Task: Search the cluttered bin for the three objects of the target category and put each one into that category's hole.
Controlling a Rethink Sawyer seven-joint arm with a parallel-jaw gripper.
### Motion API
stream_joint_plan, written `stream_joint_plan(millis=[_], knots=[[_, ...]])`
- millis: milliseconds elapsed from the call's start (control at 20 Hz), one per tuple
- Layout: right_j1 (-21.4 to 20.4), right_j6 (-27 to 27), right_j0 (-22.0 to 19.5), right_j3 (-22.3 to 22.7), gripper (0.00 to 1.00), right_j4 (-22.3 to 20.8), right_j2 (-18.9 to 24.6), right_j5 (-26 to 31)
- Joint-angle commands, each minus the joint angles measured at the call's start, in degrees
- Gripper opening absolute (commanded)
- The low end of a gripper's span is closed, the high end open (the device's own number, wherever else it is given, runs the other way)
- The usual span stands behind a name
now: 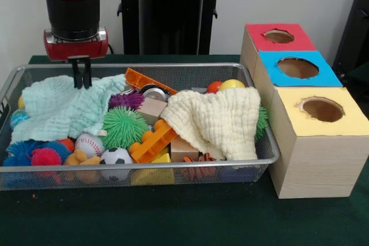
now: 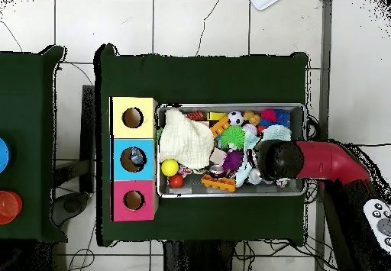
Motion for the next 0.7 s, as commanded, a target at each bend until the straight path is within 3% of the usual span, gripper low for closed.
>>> stream_joint_plan(millis=[50, 250, 450, 700], knots=[[-2.82, -0.86, -4.54, 5.39, 0.00, 9.31, 5.31, 3.16], [-8.99, 2.52, -0.86, 6.75, 0.00, 13.44, 5.46, 5.86], [-14.47, 7.12, 5.38, 7.01, 0.00, 17.29, 2.96, 10.59], [-17.30, 13.62, 13.35, 4.76, 0.00, 20.19, -1.33, 15.66]])
